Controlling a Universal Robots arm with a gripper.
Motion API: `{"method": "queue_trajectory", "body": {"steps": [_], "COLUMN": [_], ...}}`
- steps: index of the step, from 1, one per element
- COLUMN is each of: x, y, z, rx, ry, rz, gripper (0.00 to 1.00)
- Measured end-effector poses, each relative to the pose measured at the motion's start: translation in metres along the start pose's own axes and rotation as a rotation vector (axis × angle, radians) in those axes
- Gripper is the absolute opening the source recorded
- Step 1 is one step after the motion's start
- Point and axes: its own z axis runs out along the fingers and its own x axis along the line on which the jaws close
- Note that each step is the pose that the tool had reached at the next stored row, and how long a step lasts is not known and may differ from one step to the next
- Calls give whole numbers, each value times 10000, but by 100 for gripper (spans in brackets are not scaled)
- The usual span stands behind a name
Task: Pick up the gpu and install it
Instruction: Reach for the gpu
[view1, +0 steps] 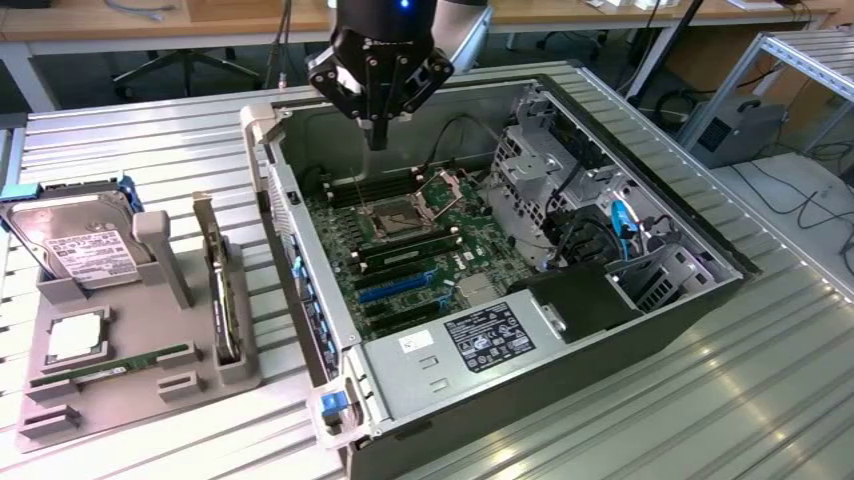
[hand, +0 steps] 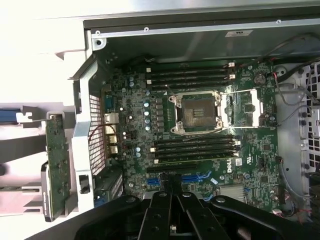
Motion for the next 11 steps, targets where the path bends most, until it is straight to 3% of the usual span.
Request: {"method": "queue_trajectory", "body": {"steps": [11], "x": [34], "y": [-3], "z": [-1], "rx": [0], "ry": [0], "rz": [-1], "gripper": [11]}}
